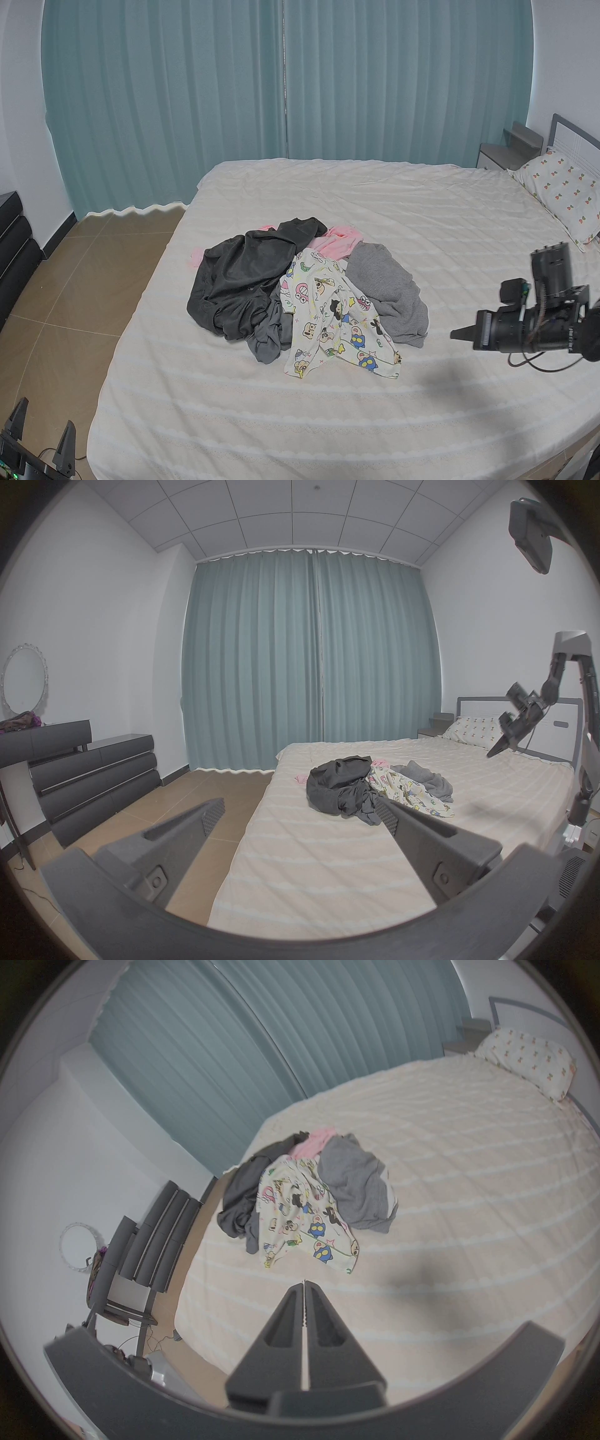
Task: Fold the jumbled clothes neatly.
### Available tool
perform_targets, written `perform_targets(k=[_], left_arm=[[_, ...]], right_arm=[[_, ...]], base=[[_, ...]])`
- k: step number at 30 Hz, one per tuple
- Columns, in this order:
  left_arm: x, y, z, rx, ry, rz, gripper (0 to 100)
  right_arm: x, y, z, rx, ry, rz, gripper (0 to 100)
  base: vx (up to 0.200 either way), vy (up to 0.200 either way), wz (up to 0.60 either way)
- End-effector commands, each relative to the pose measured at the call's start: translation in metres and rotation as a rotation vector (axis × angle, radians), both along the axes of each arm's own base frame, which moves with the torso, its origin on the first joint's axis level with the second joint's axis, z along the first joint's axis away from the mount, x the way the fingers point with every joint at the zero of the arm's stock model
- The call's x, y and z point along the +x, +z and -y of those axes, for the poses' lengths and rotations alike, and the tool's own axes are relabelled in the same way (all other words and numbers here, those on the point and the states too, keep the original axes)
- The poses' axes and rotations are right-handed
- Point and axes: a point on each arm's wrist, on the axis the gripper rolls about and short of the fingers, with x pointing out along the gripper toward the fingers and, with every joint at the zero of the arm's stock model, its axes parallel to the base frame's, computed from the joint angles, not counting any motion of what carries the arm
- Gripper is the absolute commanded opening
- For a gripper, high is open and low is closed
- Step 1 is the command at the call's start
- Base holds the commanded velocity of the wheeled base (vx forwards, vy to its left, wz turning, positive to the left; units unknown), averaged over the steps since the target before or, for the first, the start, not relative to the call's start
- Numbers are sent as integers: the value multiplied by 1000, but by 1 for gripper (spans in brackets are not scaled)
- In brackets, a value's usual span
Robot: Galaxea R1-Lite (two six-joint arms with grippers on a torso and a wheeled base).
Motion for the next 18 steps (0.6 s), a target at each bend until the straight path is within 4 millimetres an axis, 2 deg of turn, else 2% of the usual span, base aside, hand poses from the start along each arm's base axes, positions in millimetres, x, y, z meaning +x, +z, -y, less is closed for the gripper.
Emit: perform_targets(k=[1, 4, 5, 13, 18], left_arm=[[1, -5, 0, 0, 1, -8, 100], [1, -5, 0, 0, 1, -8, 100], [0, -5, 0, 0, 1, -5, 100], [1, -5, 0, 0, 1, -8, 100], [0, -5, 0, 0, 1, -7, 100]], right_arm=[[81, -100, -50, -41, -59, -169, 0], [87, -107, -48, -59, -88, -171, 0], [95, -112, -47, -62, -104, -170, 100], [104, -118, -48, -92, -110, -158, 100], [112, -132, -51, -134, -73, -169, 100]], base=[[0, 0, 0], [0, 0, 0], [0, 0, 0], [0, 0, 0], [0, 0, 0]])
